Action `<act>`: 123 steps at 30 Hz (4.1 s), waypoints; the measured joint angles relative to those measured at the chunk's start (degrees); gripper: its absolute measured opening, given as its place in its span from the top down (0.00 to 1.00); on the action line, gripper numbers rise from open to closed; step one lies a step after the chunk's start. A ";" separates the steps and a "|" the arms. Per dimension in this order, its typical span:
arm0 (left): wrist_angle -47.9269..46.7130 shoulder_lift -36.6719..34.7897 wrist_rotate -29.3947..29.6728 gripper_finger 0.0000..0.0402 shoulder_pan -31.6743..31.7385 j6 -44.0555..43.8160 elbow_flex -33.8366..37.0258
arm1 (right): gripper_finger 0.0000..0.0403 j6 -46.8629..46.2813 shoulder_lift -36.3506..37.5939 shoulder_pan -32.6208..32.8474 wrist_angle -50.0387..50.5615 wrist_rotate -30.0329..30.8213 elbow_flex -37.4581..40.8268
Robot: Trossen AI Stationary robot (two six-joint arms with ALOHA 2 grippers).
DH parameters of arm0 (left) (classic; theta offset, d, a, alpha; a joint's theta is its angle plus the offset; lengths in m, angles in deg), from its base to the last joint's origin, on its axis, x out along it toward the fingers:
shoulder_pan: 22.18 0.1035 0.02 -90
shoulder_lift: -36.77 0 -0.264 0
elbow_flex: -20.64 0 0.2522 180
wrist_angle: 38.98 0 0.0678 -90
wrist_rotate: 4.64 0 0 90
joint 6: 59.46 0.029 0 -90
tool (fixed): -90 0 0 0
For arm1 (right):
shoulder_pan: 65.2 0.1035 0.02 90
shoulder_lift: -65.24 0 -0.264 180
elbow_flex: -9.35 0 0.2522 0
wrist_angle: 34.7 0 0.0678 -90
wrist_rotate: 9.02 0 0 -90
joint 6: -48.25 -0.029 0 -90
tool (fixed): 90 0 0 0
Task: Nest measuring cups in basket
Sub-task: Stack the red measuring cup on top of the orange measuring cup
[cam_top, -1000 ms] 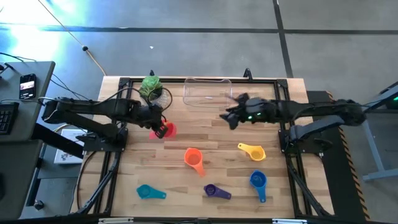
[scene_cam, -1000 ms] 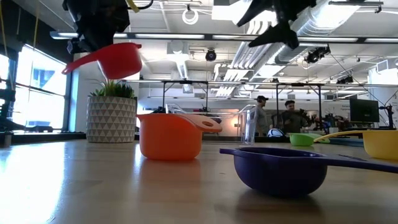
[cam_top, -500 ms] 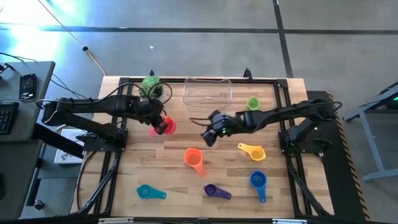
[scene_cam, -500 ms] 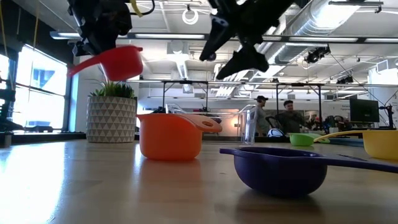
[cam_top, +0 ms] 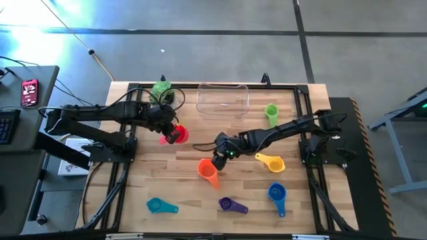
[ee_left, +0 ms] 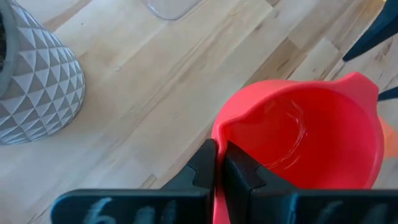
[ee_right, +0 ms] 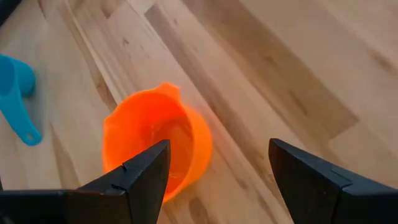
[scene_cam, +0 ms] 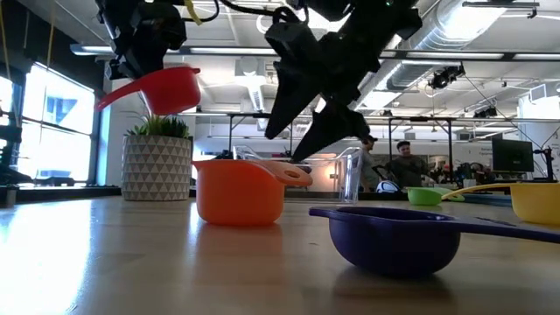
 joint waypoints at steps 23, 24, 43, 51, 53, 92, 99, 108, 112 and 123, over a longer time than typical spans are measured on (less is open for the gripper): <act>0.07 -0.01 0.02 0.99 -0.02 1.14 0.00 | 0.36 -2.02 -5.47 0.74 -2.19 -0.92 0.04; 0.04 -0.02 0.02 0.99 -0.02 1.14 0.00 | 0.37 -2.02 -5.47 0.68 -2.19 -0.98 0.04; 0.12 -0.01 0.24 0.99 -0.01 2.80 0.00 | 0.98 -12.58 -5.47 0.24 -2.88 1.07 -0.02; 0.48 0.00 0.25 0.99 -0.02 6.41 0.00 | 0.99 -25.03 -5.47 0.24 -3.00 6.01 -0.04; 0.48 -0.02 0.26 0.99 -0.02 7.26 0.00 | 0.99 -29.38 -5.47 0.24 -2.98 9.08 -0.04; 0.46 0.00 0.26 0.99 -0.02 11.30 0.02 | 0.88 -33.51 -4.70 -6.93 5.66 6.52 -0.07; 0.46 0.00 0.31 0.99 -0.02 11.28 0.02 | 0.80 -33.58 -4.44 -6.93 4.73 6.76 -0.02; 0.48 -0.02 0.47 0.95 -0.02 9.29 0.02 | 0.79 -33.40 -2.12 -6.93 4.89 7.12 0.00; 0.46 0.00 0.46 0.93 -0.02 7.03 0.02 | 0.79 -33.34 -0.37 -6.93 4.79 7.71 0.00; 0.48 -0.01 0.24 0.97 -0.75 0.40 0.02 | 0.79 -23.09 7.88 -8.94 8.16 11.77 0.00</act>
